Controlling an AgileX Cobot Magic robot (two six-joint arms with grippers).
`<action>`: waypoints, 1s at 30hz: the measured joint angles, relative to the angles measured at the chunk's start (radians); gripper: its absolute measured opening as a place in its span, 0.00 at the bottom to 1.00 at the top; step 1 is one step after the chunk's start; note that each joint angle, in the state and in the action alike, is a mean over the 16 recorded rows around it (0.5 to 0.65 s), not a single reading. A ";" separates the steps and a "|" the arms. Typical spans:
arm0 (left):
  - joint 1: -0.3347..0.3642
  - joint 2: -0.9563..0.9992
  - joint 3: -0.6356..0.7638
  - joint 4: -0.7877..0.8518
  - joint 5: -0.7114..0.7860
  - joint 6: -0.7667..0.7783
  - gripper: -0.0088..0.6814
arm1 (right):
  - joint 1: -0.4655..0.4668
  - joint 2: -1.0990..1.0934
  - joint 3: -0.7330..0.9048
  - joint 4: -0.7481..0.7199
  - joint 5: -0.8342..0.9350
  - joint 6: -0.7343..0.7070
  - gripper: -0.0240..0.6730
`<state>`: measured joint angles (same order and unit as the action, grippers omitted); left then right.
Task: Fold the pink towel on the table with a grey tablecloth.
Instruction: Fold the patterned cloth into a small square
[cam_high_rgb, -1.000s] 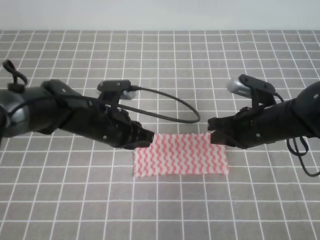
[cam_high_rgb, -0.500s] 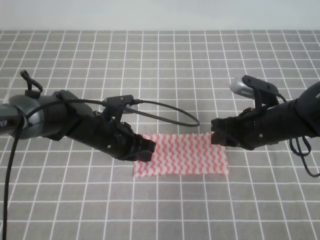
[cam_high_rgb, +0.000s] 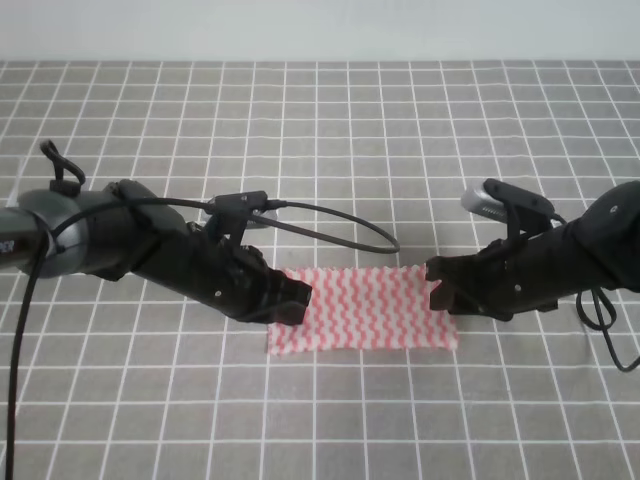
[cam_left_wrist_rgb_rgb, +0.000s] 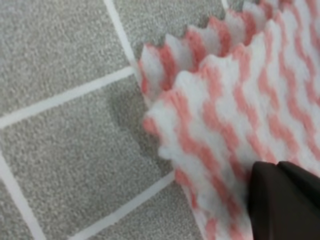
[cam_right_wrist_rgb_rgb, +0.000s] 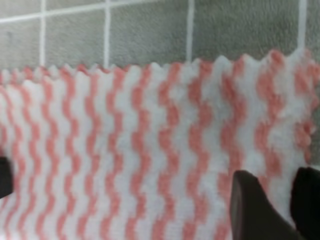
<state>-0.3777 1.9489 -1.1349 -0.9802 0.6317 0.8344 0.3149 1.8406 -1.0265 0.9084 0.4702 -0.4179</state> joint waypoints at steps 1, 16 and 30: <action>0.000 0.000 0.000 0.000 0.001 0.000 0.01 | -0.001 0.003 0.000 -0.002 -0.002 0.000 0.30; 0.000 0.002 0.000 0.004 0.015 0.000 0.01 | -0.027 0.020 -0.001 -0.010 0.007 0.000 0.30; 0.000 0.000 0.000 0.005 0.017 0.000 0.01 | -0.029 0.020 -0.001 0.037 0.033 -0.002 0.30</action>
<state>-0.3777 1.9489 -1.1349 -0.9749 0.6483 0.8344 0.2862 1.8604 -1.0273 0.9452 0.5029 -0.4203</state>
